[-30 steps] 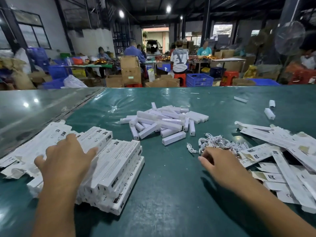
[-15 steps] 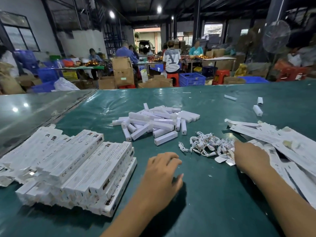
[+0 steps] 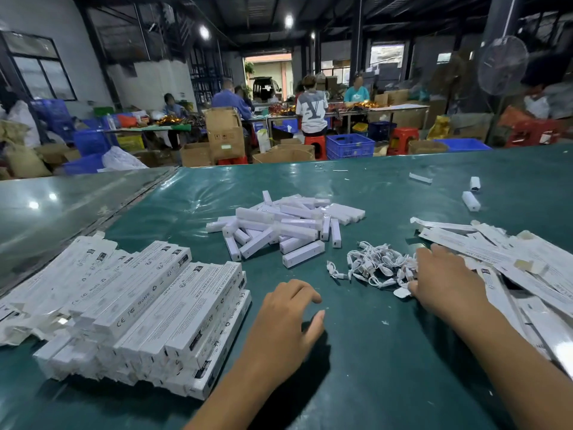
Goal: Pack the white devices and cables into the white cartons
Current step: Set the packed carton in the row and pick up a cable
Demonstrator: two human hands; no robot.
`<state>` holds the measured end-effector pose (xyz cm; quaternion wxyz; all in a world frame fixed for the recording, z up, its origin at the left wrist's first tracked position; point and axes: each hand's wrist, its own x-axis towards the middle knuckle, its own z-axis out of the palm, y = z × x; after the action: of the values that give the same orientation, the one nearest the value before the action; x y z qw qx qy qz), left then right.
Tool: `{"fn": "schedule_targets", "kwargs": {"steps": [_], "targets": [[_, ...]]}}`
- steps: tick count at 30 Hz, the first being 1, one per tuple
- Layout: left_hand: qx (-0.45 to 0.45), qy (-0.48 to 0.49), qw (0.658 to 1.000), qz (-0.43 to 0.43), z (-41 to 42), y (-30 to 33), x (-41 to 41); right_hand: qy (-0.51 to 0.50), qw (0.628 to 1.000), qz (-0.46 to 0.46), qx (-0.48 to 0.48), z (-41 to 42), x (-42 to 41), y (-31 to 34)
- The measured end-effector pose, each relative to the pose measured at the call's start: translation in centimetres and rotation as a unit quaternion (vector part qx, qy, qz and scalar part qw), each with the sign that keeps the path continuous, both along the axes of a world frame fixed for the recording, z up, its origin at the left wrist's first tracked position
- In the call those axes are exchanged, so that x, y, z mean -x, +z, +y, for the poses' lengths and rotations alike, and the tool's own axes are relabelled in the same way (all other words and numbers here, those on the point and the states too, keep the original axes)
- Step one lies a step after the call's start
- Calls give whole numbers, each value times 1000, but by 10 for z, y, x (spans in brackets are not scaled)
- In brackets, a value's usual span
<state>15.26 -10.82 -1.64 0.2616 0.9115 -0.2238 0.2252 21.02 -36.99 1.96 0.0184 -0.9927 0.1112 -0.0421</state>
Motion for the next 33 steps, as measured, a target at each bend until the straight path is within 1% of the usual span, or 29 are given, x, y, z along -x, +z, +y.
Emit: {"fn": "schedule_targets", "kwargs": {"steps": [1,2,3,6,9,11,14,17,19,21,23,24,25,26,28,29,31,33], "targets": [[1,-1,1000,3,0,0,0,-4,998,55,-7,-4,-1,-4],[2,-3,1000,4,0,0,0,-4,997,77,-13,-7,-2,-8],[4,-5,1000,5,-1,0,0,-3,998,69,-9,-8,-2,-10],[5,-12,1000,11,-2,-2,0,9,999,-24,39,-12,-6,-13],[8,-16,1000,12,-1,-1,0,1,998,-44,48,-10,-1,-8],[11,-15,1000,10,-1,1,0,-13,997,-70,41,-9,0,-4],[15,-12,1000,11,1,2,0,-21,989,-145,37,-1,5,10],[18,-3,1000,13,2,4,0,-3,971,-238,-23,9,14,22],[20,5,1000,12,1,6,-1,15,943,-326,-73,20,22,27],[20,9,1000,4,1,7,0,68,894,-427,-113,30,30,34],[33,11,999,-13,2,7,0,186,837,-495,-145,35,39,42],[45,8,999,-26,3,9,1,267,805,-504,-161,38,44,44],[57,-3,998,-41,3,11,2,351,777,-492,-177,43,49,45],[61,-19,996,-55,4,14,2,429,753,-459,-196,49,55,44],[37,-47,994,-91,7,16,0,552,717,-351,-242,65,65,41],[28,-65,992,-100,9,16,-1,591,702,-292,-270,71,68,38],[31,-105,988,-106,14,16,-2,613,685,-200,-339,77,68,36],[33,-97,990,-102,17,18,1,559,685,-155,-442,74,66,36]]}}
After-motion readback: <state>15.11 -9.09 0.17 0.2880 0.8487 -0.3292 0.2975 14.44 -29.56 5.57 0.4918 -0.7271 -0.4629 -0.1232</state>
